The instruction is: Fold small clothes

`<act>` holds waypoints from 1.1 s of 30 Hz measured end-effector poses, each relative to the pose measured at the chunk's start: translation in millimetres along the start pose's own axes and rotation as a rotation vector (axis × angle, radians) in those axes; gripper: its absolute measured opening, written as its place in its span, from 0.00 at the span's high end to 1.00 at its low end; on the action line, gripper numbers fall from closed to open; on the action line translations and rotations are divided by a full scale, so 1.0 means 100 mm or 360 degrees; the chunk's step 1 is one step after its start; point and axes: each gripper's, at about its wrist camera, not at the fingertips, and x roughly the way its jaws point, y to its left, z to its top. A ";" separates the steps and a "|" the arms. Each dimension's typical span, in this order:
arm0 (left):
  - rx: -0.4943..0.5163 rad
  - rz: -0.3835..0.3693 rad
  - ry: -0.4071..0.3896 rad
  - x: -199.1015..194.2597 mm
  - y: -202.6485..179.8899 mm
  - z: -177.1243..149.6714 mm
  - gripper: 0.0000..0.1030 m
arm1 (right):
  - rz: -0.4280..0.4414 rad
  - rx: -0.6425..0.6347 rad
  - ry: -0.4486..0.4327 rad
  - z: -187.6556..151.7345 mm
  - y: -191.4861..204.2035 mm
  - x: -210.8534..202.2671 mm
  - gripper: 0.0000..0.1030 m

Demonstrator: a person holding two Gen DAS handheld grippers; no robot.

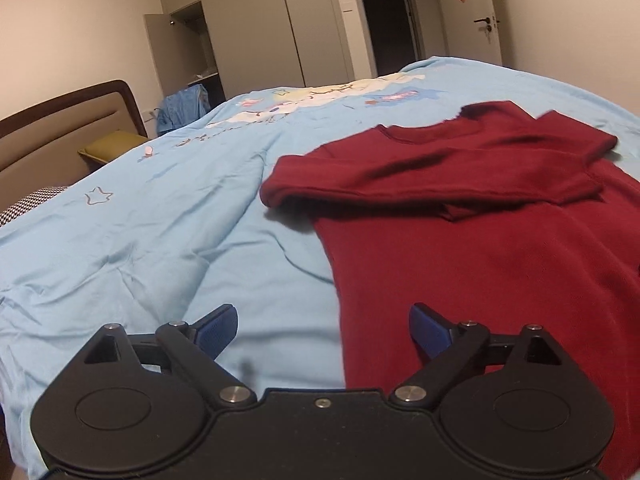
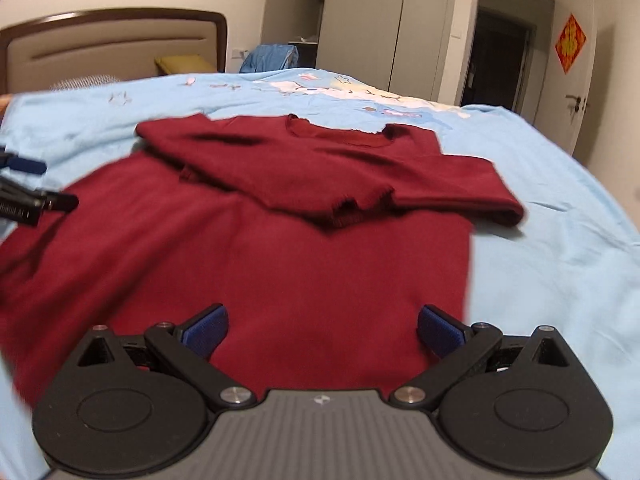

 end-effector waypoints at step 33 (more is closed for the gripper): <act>0.0043 -0.0056 -0.0129 -0.94 -0.07 -0.41 0.01 | -0.0199 -0.1183 -0.0014 -0.91 0.61 -0.94 0.00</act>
